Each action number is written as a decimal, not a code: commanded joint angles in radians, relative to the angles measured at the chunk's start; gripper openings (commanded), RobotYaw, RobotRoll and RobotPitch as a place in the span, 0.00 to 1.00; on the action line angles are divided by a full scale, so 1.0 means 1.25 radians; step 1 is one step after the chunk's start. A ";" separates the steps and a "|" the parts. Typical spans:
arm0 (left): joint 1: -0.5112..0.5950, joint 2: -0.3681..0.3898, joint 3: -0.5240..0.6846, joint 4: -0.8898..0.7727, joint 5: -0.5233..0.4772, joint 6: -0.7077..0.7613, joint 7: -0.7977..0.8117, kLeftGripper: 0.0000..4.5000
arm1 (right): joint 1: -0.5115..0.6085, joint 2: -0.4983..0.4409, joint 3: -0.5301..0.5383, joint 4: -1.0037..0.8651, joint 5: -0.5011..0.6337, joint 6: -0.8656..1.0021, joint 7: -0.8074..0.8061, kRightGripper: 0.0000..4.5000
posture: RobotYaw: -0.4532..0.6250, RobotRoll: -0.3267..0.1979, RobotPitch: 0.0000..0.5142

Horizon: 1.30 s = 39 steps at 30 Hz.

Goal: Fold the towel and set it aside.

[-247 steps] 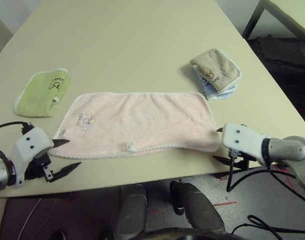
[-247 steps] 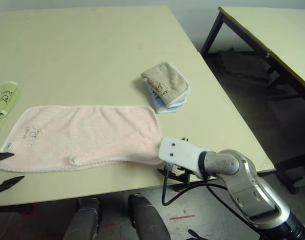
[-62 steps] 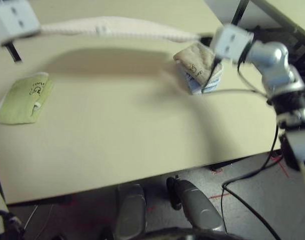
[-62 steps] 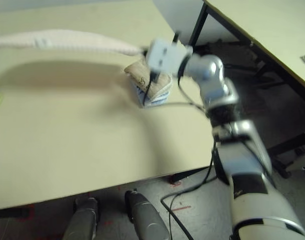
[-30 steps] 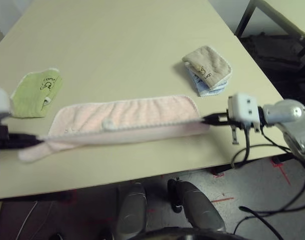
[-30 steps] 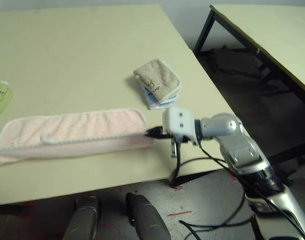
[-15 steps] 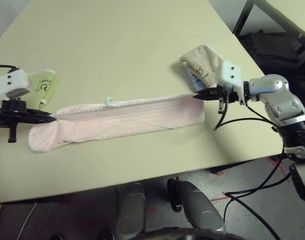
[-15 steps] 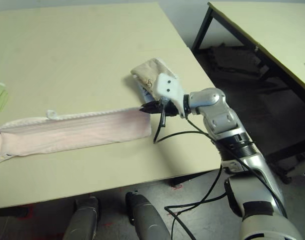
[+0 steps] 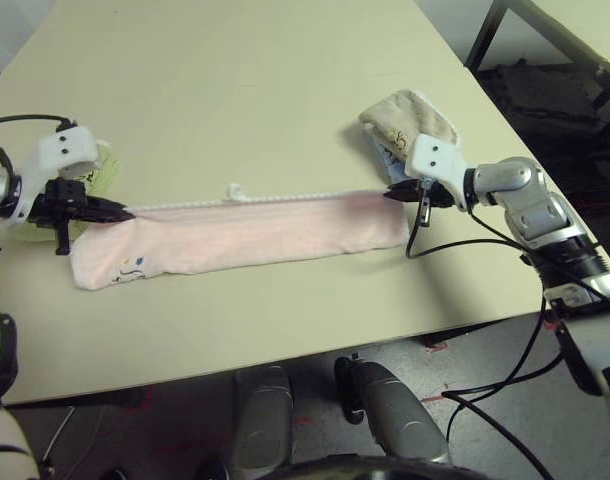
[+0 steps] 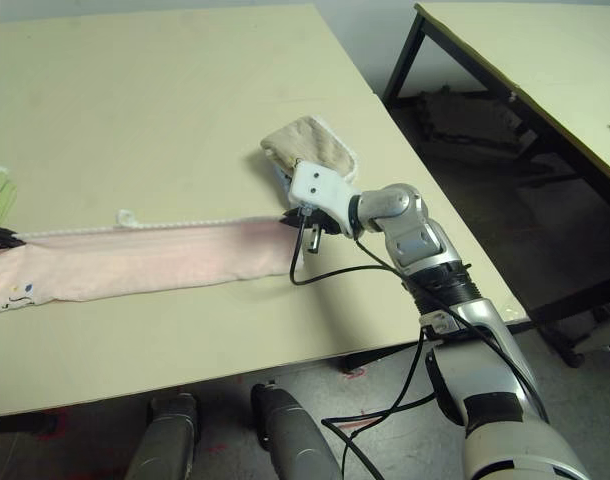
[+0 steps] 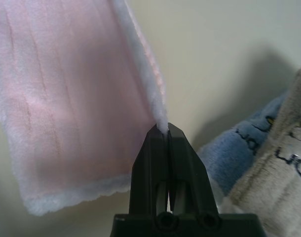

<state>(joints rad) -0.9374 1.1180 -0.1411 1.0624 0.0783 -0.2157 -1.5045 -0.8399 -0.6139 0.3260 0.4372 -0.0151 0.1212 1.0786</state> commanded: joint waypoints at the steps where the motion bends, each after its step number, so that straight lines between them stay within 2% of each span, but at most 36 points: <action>1: -0.013 0.004 -0.016 0.046 0.043 -0.011 0.013 0.01 | 0.007 -0.015 -0.016 0.023 -0.026 0.010 -0.013 0.00 | 0.35 0.62 0.39; 12: 0.016 0.023 -0.023 0.075 0.075 -0.009 0.015 0.01 | 0.014 0.002 -0.019 0.003 -0.022 0.013 -0.032 0.00 | 0.35 0.62 0.39; 16: 0.019 0.025 -0.017 0.080 0.086 -0.017 0.046 0.23 | 0.001 0.017 -0.024 0.014 -0.026 0.018 -0.055 0.23 | 0.35 0.62 0.39; 19: 0.018 0.028 -0.020 0.087 0.095 -0.019 0.056 0.47 | -0.008 0.025 -0.034 0.021 -0.030 0.011 -0.068 0.49 | 0.35 0.62 0.39; 23: 0.013 0.034 -0.019 0.095 0.110 -0.034 0.080 0.77 | -0.008 0.025 -0.041 0.018 -0.032 0.010 -0.071 0.79 | 0.35 0.62 0.38; 25: 0.009 0.038 -0.016 0.099 0.114 -0.041 0.093 0.93 | -0.004 0.018 -0.046 0.011 -0.030 0.016 -0.065 0.98 | 0.35 0.62 0.38; 26: 0.010 0.042 -0.012 0.099 0.113 -0.045 0.097 0.99 | 0.002 0.008 -0.051 0.005 -0.027 0.024 -0.058 1.00 | 0.35 0.62 0.38; 31: 0.064 0.083 0.023 0.091 0.075 -0.065 0.070 0.99 | 0.037 -0.061 -0.089 -0.011 -0.002 0.086 -0.018 1.00 | 0.34 0.62 0.38; 35: 0.163 0.127 0.081 0.065 0.016 -0.082 0.033 0.99 | 0.082 -0.109 -0.131 -0.075 0.051 0.198 0.029 1.00 | 0.35 0.62 0.39; 39: 0.263 0.162 0.150 0.027 -0.057 -0.069 -0.002 0.99 | 0.147 -0.162 -0.142 -0.204 0.129 0.357 0.118 1.00 | 0.36 0.62 0.38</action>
<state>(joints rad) -0.6395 1.2954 0.0104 1.1126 0.0456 -0.3107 -1.4827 -0.6833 -0.7915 0.1541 0.2466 0.1057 0.4985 1.1809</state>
